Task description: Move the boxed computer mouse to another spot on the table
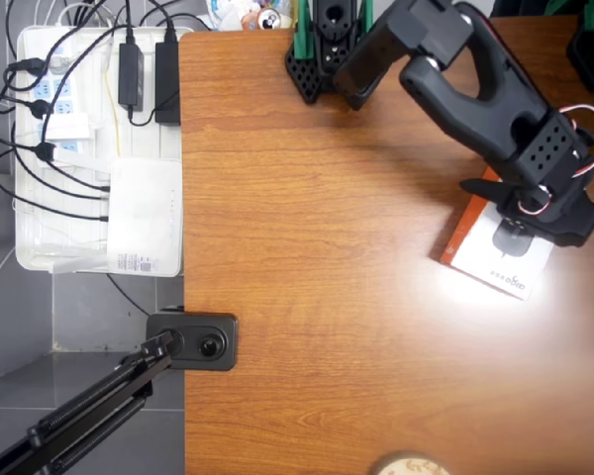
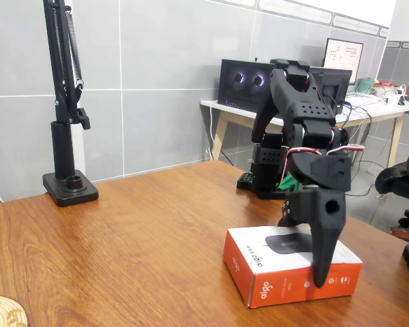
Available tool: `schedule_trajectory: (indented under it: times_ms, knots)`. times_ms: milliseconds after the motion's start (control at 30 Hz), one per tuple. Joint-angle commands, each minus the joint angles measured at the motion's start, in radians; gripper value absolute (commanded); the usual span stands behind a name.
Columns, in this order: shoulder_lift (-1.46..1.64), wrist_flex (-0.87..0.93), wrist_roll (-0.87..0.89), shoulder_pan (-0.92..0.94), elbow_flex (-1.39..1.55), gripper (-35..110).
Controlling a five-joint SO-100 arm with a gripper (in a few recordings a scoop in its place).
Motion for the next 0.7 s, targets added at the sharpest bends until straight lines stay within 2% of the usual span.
schedule_trajectory:
  times_ms: [0,33,133,400,500,667]
  knots:
    - [0.003,-0.003,0.009,0.002,-0.005,67]
    - [0.002,0.002,0.008,-0.002,-0.003,57]
    - [0.000,0.075,-0.029,-0.015,-0.012,0]
    - [0.064,0.149,-0.031,0.018,-0.023,0]
    - [0.100,0.183,-0.038,0.158,-0.094,0]
    - [0.123,0.304,-0.044,0.505,-0.302,0]
